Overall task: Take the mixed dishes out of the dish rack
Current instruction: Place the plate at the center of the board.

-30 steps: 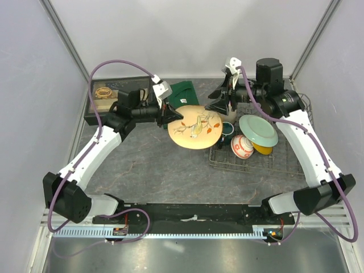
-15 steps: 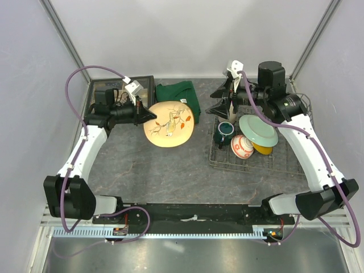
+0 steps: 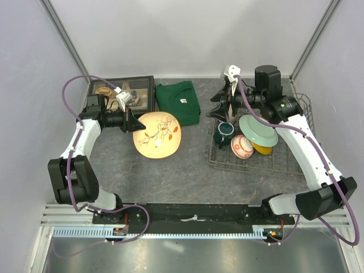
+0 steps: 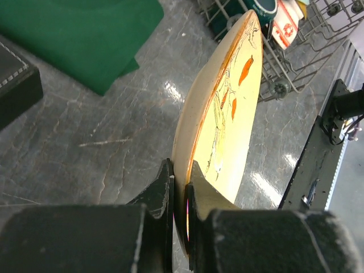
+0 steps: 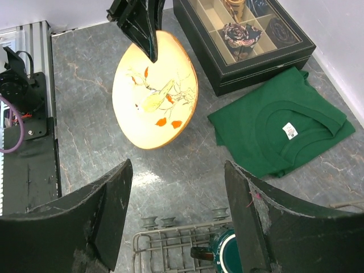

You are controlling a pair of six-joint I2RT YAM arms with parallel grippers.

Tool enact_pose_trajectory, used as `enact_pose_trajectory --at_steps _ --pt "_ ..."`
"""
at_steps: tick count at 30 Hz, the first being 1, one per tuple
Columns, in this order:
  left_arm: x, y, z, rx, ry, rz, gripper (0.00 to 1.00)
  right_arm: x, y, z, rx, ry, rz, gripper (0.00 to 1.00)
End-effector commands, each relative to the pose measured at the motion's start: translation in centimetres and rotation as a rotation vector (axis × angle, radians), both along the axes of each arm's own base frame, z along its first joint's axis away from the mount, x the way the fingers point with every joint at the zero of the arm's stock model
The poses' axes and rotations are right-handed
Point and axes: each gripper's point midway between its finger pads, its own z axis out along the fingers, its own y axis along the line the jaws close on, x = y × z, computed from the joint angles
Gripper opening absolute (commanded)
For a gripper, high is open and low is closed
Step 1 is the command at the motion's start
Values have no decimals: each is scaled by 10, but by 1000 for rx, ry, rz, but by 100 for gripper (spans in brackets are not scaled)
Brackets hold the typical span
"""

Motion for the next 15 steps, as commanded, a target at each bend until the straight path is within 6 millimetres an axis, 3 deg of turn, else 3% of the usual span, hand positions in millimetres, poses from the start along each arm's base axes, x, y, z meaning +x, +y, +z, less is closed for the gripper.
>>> enact_pose_trajectory --at_steps 1,11,15 --pt "-17 -19 15 -143 28 -99 2 -1 1 7 11 -55 19 74" --pt "-13 -20 -24 -147 203 -10 2 0 2 1 7 -34 18 74" --pt "-23 -34 -41 -125 260 -22 2 1 3 -1 5 -29 18 74"
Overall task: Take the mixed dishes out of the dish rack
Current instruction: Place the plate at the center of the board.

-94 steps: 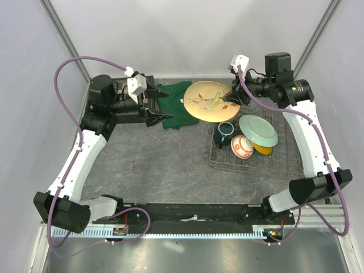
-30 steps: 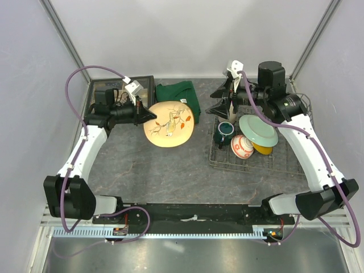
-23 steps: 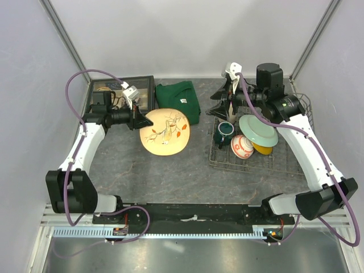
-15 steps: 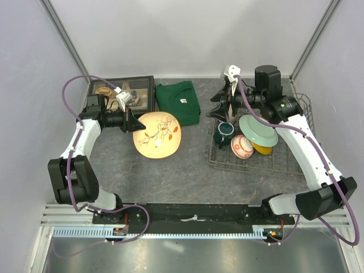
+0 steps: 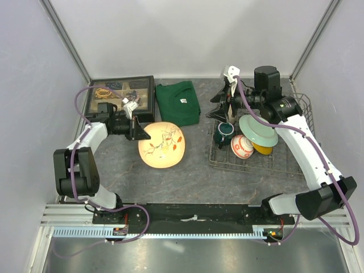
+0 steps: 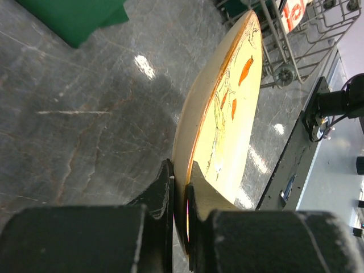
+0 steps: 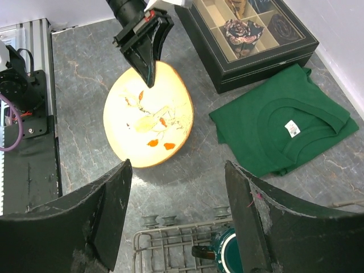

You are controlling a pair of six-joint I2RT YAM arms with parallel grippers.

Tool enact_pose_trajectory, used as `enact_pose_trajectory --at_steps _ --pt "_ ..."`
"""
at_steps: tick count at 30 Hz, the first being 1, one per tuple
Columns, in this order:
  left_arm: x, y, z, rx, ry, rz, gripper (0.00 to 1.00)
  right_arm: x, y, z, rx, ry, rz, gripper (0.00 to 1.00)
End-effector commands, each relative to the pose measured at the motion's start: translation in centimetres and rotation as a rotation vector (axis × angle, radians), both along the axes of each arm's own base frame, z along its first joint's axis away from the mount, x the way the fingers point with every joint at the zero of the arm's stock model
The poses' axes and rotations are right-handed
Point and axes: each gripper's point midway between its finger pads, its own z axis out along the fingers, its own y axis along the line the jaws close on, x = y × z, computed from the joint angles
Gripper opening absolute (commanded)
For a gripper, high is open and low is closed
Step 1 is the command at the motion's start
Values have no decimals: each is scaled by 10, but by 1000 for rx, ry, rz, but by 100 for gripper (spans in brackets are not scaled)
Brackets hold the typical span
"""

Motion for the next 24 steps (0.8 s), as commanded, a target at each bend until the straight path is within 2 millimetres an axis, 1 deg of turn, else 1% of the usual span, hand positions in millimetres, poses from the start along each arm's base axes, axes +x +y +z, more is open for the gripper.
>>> enact_pose_trajectory --at_steps 1,5,7,10,15,22,24 --pt "-7 -26 12 -94 47 -32 2 2 2 4 11 -36 15 74" --pt "-5 -29 4 -81 61 -13 2 0 2 0 7 -31 16 74" --pt "-10 -38 -1 -76 82 -33 2 -2 1 -4 2 -28 17 75" --pt "-13 -42 -10 -67 99 -38 2 -2 0 -7 -1 -25 15 75" --pt "-14 -44 -22 -53 113 -36 2 -4 -2 -6 -7 -38 6 75" --pt "-13 -43 -35 -44 129 -30 2 -4 -6 -12 -35 -45 -15 75" --pt "-13 -43 -42 -32 142 -28 2 -4 -6 -13 -37 -44 -16 75"
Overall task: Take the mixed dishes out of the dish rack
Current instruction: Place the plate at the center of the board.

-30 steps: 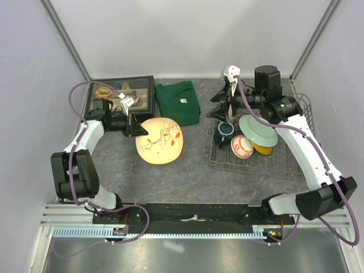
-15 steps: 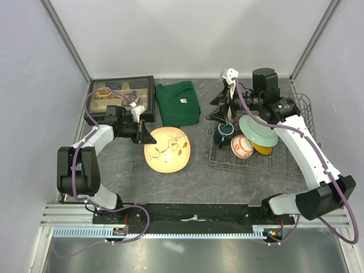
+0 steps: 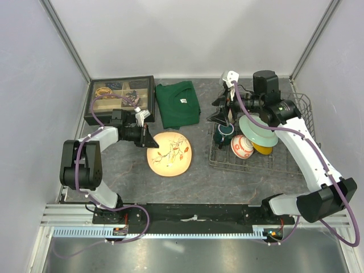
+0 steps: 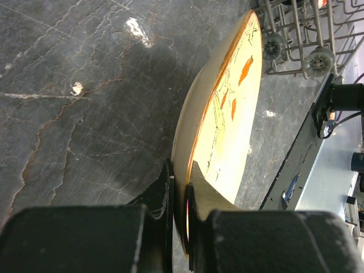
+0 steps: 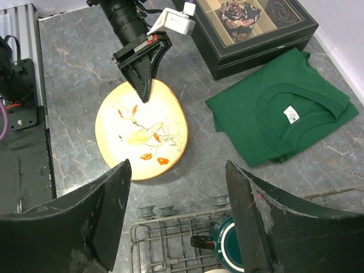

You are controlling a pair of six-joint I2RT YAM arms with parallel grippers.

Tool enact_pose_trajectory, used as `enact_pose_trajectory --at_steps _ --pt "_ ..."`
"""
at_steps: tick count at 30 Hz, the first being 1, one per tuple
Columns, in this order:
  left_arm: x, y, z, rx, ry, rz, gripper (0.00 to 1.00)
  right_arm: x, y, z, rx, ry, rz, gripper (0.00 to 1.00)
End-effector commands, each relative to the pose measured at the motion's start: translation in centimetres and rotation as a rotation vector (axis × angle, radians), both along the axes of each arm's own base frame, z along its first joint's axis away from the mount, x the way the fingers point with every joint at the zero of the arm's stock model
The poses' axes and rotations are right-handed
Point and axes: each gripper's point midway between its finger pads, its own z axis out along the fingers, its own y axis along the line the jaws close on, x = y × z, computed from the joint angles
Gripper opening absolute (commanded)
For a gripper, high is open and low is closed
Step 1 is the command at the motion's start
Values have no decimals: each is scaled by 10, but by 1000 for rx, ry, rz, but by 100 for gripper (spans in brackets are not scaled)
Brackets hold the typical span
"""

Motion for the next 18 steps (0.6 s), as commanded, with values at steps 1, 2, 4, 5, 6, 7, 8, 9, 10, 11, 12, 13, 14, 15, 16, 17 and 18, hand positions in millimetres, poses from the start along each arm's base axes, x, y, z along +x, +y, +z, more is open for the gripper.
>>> enact_pose_trajectory --at_steps 1,2,4,5,6,7,8,9,10,11,12,13,14,15,16,17,18 --pt "4 -11 13 -87 5 -13 1 -3 -2 6 -4 -49 8 75" --pt "4 -10 12 -85 8 -10 1 -3 -2 5 -5 -49 6 75" --pt "4 -10 8 -84 20 -10 2 -1 -2 3 -11 -43 1 75" --pt "3 -11 8 -89 21 -11 2 -2 -2 3 -12 -42 3 76" --pt "4 -10 7 -86 22 -8 2 -1 -3 2 -14 -46 0 76" --pt "4 -11 6 -84 24 -8 2 -2 -2 1 -15 -41 3 76" --pt "3 -11 5 -83 28 -6 2 -2 -2 1 -17 -42 2 75" --pt "4 -11 4 -82 28 -7 2 -2 -2 0 -18 -41 4 76" --pt "3 -11 2 -82 35 -6 2 -2 -2 -1 -18 -38 2 76" --pt "3 -11 0 -75 38 -4 2 -2 -2 -2 -19 -37 4 76" --pt "4 -11 -1 -74 39 -3 6 -2 -2 -3 -22 -36 3 76" --pt "2 -11 -4 -70 49 -4 8 -2 -2 -3 -23 -36 4 76" --pt "2 -10 -5 -65 51 -2 10 -3 -2 -3 -23 -37 4 76" --pt "3 -10 -6 -63 51 0 14 -3 -2 -3 -24 -36 6 76" --pt "3 -10 -9 -58 57 0 17 -3 -3 -4 -26 -37 4 76" --pt "4 -10 -9 -56 57 -1 18 -3 -2 -5 -28 -37 5 76" --pt "4 -11 -10 -56 59 -3 20 -4 -3 -5 -29 -36 5 76"
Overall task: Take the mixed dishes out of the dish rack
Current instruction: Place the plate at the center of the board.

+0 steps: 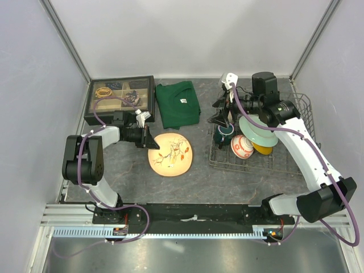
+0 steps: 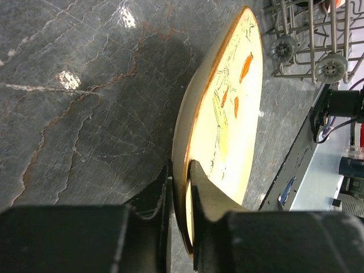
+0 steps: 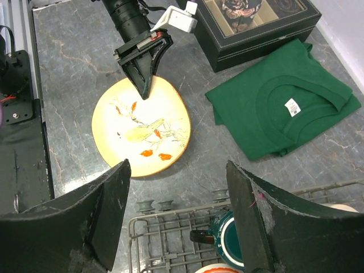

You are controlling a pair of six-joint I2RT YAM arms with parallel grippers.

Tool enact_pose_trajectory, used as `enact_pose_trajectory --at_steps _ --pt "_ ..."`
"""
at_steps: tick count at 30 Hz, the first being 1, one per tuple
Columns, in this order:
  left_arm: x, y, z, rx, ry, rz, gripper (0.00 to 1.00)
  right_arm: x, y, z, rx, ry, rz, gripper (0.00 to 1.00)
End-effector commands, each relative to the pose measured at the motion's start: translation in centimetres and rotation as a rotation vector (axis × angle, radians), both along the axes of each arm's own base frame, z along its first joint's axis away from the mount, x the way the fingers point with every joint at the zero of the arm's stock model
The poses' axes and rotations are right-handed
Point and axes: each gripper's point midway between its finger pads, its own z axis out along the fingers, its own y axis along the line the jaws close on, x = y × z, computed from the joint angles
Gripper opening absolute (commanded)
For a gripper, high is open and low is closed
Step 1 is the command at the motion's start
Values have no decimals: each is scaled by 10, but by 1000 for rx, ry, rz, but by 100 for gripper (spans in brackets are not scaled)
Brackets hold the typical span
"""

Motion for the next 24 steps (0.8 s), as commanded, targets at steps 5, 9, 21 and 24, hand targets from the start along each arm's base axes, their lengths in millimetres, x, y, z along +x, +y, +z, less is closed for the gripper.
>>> enact_pose_trajectory --at_steps 5,9,21,24 --pt "3 -10 0 -45 13 -30 24 -5 0 3 -7 -34 15 76" --pt "4 -9 -4 -29 18 -31 30 -6 -2 -1 -24 -33 10 77" --pt "8 -4 -16 40 47 -11 37 3 -23 -25 -152 -31 -86 77" --pt "9 -2 -19 54 48 -8 39 2 -26 -29 -169 -37 -91 77"
